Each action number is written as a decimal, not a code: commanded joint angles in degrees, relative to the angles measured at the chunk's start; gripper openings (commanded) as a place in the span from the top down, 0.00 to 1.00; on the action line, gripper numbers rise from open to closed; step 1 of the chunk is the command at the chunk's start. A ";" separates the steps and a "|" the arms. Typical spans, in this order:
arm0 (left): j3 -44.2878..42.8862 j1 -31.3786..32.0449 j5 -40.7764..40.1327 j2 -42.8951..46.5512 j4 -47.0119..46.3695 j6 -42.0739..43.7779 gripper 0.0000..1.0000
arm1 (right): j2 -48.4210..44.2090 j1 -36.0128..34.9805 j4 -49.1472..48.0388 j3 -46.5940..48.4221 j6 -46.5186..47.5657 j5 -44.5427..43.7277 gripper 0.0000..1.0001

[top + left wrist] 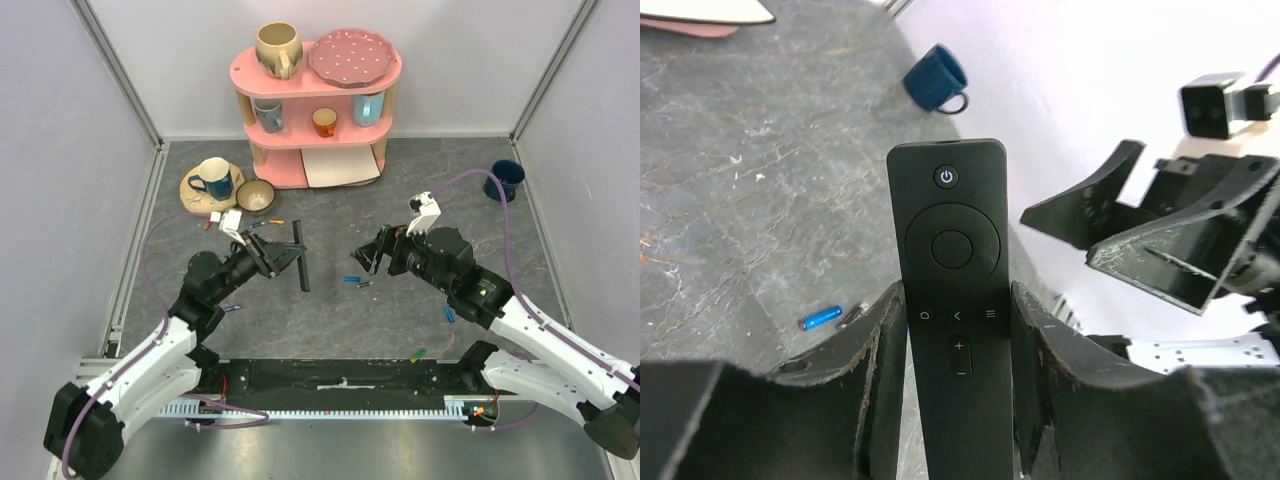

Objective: Load the batteries into the remote control
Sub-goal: Adjust the remote control.

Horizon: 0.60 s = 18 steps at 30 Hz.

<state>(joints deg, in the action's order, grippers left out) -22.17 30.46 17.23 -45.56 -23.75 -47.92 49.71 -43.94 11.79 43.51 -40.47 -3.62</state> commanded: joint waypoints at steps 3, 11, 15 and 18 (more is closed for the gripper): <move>6.97 -7.07 12.72 4.17 -25.54 -12.19 0.98 | -2.16 0.70 -13.09 -4.30 -3.92 10.91 0.02; 5.30 -9.54 24.67 -5.75 -50.56 -22.72 0.98 | -8.31 0.79 -25.32 -10.90 -6.20 12.58 0.02; 5.30 -9.80 25.04 -11.38 -59.02 -26.52 0.98 | -4.02 0.61 -19.71 -6.25 -2.51 17.23 0.02; 5.04 -9.72 24.52 -14.29 -61.93 -28.45 0.98 | -3.04 0.53 -26.95 -8.52 -6.53 20.22 0.02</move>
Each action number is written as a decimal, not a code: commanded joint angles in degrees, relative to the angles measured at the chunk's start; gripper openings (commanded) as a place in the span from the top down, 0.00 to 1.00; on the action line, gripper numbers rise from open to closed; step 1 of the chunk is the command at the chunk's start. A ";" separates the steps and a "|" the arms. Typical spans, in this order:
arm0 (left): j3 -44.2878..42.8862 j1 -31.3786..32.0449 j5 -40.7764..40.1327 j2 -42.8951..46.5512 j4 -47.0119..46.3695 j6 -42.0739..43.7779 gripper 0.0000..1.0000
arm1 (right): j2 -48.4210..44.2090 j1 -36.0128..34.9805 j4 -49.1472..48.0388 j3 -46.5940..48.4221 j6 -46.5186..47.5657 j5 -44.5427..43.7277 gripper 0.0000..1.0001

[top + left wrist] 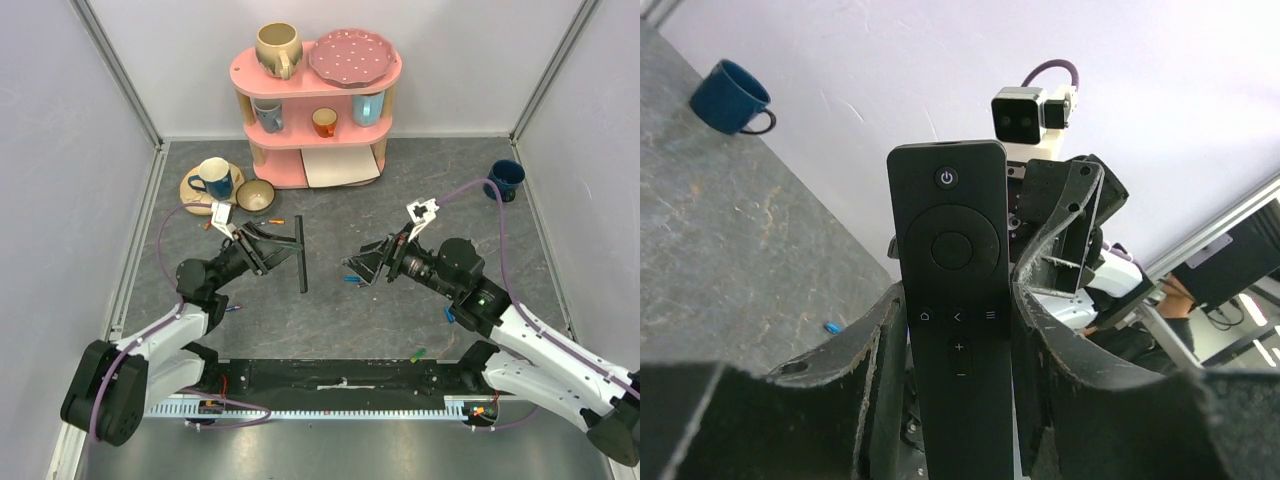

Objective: Load the batteries into the remote control
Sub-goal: Adjust the remote control.

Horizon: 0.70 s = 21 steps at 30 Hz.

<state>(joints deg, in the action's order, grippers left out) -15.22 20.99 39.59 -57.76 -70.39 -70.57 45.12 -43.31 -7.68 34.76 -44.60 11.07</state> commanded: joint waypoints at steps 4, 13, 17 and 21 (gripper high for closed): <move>-2.88 -0.16 1.63 -1.67 -11.63 -5.11 0.98 | 4.18 -0.90 -12.70 -0.58 -3.92 7.91 0.02; -3.76 -0.08 -1.45 4.40 1.57 2.01 0.98 | 13.05 -8.98 -16.30 3.29 -2.16 5.02 0.03; -3.32 -0.07 -1.80 5.02 2.71 2.45 0.98 | 14.29 -9.51 -22.19 2.15 -4.79 5.10 0.03; -3.23 -0.07 -1.89 5.20 3.68 2.98 0.98 | 14.82 -10.13 -23.70 2.59 -4.97 5.02 0.03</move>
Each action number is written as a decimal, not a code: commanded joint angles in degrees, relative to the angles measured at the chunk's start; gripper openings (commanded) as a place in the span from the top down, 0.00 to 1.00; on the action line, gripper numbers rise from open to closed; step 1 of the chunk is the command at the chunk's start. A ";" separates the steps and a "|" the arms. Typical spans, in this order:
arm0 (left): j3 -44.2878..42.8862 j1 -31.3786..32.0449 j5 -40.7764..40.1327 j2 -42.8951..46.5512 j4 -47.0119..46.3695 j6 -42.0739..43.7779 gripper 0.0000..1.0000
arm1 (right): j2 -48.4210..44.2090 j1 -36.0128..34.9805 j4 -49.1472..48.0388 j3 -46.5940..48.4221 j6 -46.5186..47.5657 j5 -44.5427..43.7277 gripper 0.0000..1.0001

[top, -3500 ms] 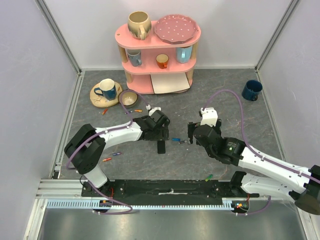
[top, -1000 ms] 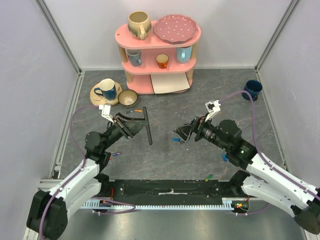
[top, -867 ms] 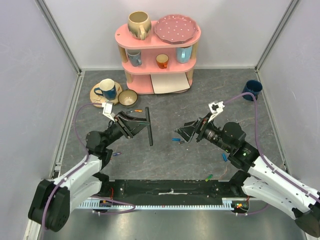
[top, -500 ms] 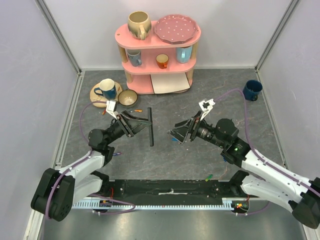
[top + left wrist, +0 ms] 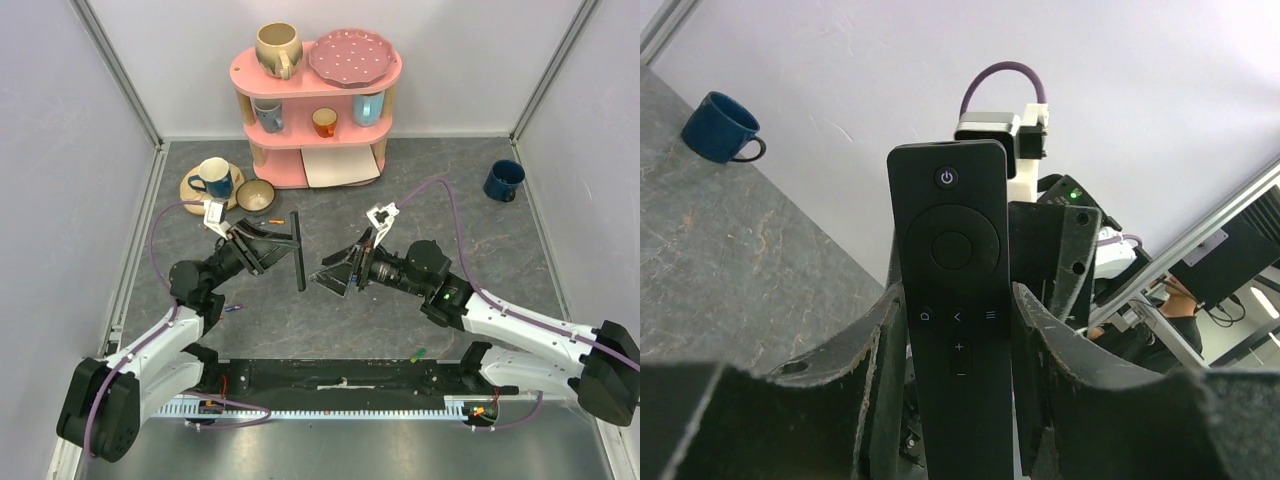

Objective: Load the batteries into the remote control
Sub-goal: Adjust the remote control.

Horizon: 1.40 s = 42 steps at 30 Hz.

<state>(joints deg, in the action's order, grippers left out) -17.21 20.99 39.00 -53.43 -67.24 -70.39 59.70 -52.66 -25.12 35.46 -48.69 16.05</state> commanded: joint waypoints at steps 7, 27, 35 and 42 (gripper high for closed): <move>-1.68 0.01 -1.83 0.43 0.62 2.45 0.98 | 3.66 -2.18 -5.11 4.09 0.43 0.21 0.07; -0.54 0.19 -1.65 0.52 -2.45 0.25 0.98 | 9.73 -2.88 -16.36 3.03 -3.08 4.24 0.16; -0.10 0.19 -1.74 -0.01 -5.00 -1.50 0.98 | 10.34 -2.71 -18.20 2.16 -3.96 5.48 0.21; -0.28 0.28 -1.74 -0.27 -6.50 -2.82 0.98 | 11.05 -2.79 -18.64 1.54 -4.05 6.09 0.29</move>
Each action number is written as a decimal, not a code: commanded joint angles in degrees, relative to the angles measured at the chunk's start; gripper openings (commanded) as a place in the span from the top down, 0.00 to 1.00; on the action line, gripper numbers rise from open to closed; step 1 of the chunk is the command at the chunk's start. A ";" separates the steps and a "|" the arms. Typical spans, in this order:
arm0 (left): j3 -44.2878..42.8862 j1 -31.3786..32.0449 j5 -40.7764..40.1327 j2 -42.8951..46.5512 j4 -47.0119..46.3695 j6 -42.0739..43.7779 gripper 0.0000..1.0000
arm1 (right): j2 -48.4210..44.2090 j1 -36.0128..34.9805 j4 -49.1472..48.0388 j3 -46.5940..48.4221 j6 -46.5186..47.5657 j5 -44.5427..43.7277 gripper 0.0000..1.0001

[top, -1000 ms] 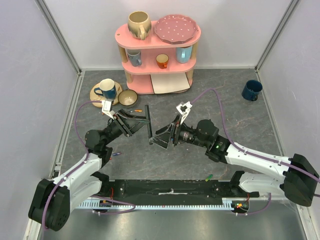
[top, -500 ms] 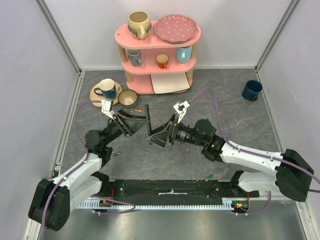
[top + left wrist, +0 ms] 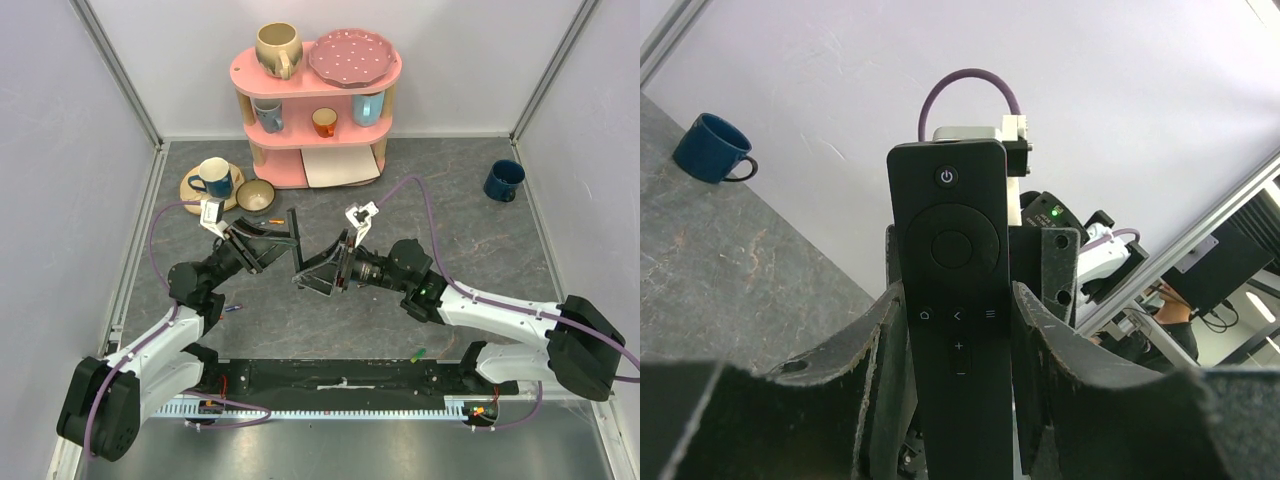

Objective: Load the batteries into the remote control
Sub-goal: Adjust the remote control.

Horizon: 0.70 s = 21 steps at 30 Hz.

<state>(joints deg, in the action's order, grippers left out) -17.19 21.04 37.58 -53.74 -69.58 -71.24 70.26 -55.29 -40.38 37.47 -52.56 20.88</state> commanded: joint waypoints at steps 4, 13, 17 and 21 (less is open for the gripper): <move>-0.30 0.23 -0.32 0.03 -4.51 -2.15 0.98 | 0.93 -0.09 -3.83 -0.91 -0.53 1.35 0.33; 0.23 0.23 -0.41 0.03 -4.69 -2.23 0.98 | 1.46 -0.17 -4.88 -0.82 -0.71 2.14 0.49; 0.49 0.23 -0.23 0.12 -4.25 -2.23 0.98 | 1.29 -0.09 -4.97 -0.82 -0.62 2.76 0.59; 0.05 0.23 0.03 0.47 -0.22 -1.88 0.75 | 0.06 -0.17 -2.44 -0.47 0.96 3.20 0.63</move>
<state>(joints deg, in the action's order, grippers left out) -16.91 21.04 37.56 -53.82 -71.02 -72.23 71.37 -55.29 -42.33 36.77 -53.52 22.63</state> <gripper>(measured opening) 0.460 0.481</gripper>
